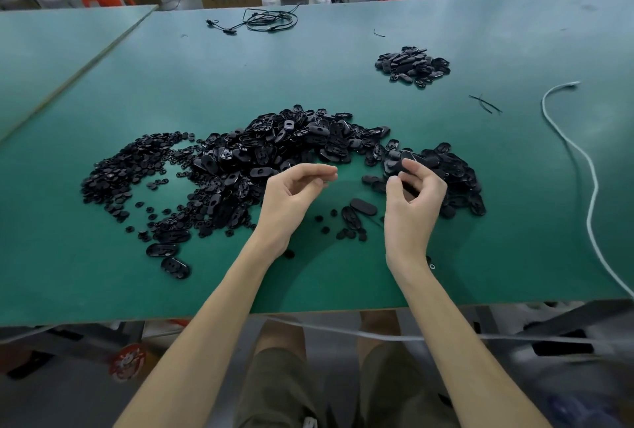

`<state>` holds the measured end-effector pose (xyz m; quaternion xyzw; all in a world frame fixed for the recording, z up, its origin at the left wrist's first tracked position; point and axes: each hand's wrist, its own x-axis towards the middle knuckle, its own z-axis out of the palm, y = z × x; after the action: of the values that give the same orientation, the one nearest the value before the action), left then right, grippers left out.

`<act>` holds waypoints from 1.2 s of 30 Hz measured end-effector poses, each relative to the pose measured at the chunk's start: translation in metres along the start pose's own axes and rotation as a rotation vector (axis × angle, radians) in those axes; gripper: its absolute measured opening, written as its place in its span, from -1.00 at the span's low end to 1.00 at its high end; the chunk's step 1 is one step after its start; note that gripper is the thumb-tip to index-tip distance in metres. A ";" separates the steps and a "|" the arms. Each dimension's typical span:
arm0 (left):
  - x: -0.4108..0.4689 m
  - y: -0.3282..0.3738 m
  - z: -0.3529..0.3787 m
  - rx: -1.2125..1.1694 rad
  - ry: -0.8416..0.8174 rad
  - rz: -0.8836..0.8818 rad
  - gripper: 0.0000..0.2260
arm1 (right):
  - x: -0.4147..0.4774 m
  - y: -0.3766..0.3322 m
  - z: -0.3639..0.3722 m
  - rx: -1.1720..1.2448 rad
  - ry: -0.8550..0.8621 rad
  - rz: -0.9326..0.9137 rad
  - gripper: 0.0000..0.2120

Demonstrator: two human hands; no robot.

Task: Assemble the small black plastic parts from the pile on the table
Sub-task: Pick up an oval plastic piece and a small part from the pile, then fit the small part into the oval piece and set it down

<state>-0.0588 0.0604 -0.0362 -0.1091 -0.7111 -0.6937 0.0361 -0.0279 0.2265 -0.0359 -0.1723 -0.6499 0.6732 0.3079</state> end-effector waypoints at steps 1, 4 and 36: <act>0.000 0.000 0.000 -0.012 0.016 0.000 -0.79 | 0.000 0.000 0.000 0.003 0.004 0.004 -0.76; 0.002 -0.001 -0.003 -0.058 0.076 -0.016 -0.77 | 0.000 0.000 -0.001 0.009 -0.012 0.022 -0.65; 0.003 0.004 0.000 0.671 0.257 -0.069 -0.69 | -0.010 0.008 0.010 -0.727 -0.600 -0.366 -0.70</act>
<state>-0.0609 0.0604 -0.0318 0.0211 -0.8921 -0.4306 0.1356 -0.0281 0.2126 -0.0447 0.0495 -0.9218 0.3579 0.1407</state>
